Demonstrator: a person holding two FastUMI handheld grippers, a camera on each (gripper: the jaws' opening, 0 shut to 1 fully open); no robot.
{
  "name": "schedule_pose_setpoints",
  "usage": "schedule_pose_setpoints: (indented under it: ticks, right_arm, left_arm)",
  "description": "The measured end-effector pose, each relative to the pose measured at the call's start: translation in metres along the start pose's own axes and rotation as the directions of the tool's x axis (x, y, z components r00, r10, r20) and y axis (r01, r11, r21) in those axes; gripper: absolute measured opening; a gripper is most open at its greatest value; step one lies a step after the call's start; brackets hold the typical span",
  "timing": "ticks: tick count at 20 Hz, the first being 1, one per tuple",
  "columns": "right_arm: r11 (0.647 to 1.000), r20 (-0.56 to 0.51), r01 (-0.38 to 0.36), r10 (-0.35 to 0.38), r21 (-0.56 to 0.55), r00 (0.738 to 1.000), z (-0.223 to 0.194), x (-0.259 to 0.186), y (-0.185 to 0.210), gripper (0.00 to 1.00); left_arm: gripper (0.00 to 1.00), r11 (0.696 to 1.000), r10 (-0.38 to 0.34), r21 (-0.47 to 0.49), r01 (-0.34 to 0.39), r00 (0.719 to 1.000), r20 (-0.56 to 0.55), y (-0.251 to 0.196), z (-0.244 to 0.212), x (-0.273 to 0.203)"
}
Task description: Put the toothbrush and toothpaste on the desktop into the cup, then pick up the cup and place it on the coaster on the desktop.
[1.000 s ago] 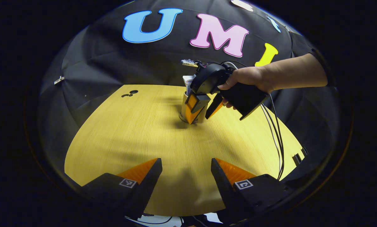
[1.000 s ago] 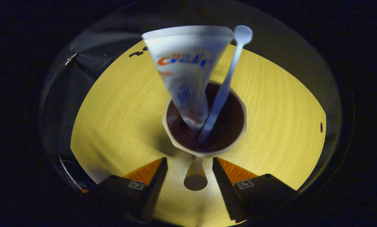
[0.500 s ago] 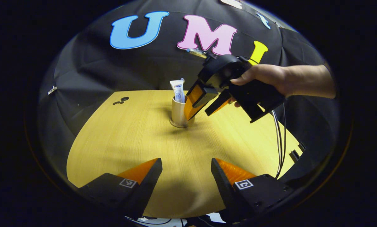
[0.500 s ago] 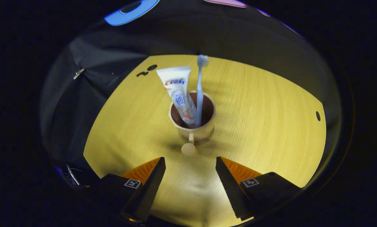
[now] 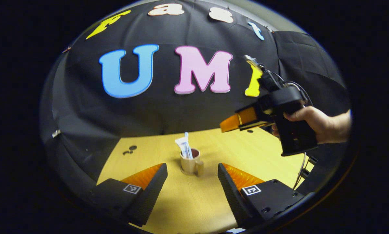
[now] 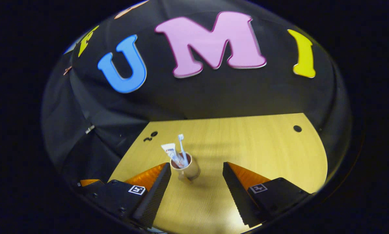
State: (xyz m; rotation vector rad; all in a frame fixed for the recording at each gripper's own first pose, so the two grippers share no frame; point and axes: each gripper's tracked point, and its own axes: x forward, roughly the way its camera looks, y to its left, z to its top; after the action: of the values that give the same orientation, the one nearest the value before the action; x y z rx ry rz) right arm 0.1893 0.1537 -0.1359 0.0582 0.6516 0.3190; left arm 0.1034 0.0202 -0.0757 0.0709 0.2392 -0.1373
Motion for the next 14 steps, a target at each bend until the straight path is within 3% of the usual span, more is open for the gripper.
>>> schedule_pose_setpoints:
  ticks: [5,9,14]
  right_arm:
    - [0.993,0.242,0.114,-0.112,0.006,0.964,0.075,-0.074,-0.055,0.98]
    - [0.987,0.415,0.158,-0.153,0.025,0.897,0.124,-0.142,-0.079,0.98]
    - [0.977,0.549,0.213,-0.192,0.025,0.814,0.162,-0.197,-0.094,0.98]
  left_arm:
    - [0.96,0.999,0.016,-0.043,-0.009,0.986,0.168,-0.002,0.093,0.001]
    - [0.96,0.998,0.060,-0.044,-0.049,0.956,0.286,0.004,0.159,-0.005]
    - [0.96,0.994,0.103,-0.064,-0.086,0.924,0.367,0.008,0.204,-0.018]
